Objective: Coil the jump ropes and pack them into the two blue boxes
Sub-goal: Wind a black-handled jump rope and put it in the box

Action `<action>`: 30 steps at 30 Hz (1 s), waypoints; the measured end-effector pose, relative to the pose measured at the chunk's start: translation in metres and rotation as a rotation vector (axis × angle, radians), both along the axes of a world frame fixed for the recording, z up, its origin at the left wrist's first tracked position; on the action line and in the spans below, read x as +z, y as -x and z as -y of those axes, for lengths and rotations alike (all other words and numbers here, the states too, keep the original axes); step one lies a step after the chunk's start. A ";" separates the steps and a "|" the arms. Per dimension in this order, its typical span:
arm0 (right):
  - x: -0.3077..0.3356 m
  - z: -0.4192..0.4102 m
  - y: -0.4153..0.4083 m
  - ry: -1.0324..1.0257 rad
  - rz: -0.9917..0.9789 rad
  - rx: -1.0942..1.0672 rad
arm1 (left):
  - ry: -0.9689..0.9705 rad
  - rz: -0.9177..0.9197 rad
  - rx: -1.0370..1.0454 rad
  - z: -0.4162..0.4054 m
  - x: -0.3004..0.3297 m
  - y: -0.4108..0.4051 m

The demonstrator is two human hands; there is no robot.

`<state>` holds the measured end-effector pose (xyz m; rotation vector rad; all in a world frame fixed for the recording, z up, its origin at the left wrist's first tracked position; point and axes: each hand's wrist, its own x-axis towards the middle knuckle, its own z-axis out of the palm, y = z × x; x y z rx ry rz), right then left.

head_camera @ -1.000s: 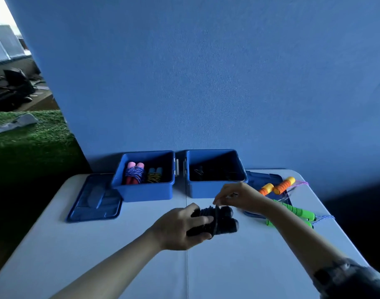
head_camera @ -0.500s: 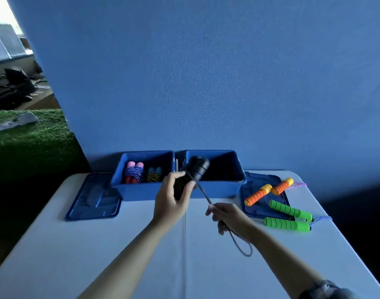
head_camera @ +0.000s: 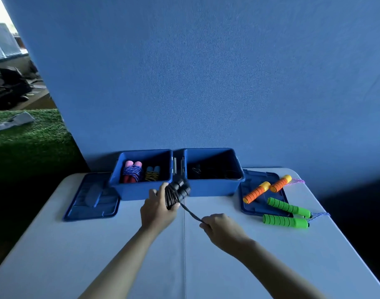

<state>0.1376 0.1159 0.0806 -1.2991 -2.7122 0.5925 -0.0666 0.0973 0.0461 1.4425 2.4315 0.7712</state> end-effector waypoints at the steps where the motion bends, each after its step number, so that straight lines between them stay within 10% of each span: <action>1: 0.001 -0.001 0.000 -0.020 0.018 0.017 | 0.003 -0.011 -0.015 0.002 -0.002 -0.002; 18: 0.062 -0.039 -0.007 0.288 -0.503 -0.069 | -0.013 -0.328 -0.389 0.014 -0.006 -0.018; 30: 0.024 -0.075 -0.012 0.753 -0.909 -0.445 | -0.218 -0.146 -0.548 0.030 0.010 -0.046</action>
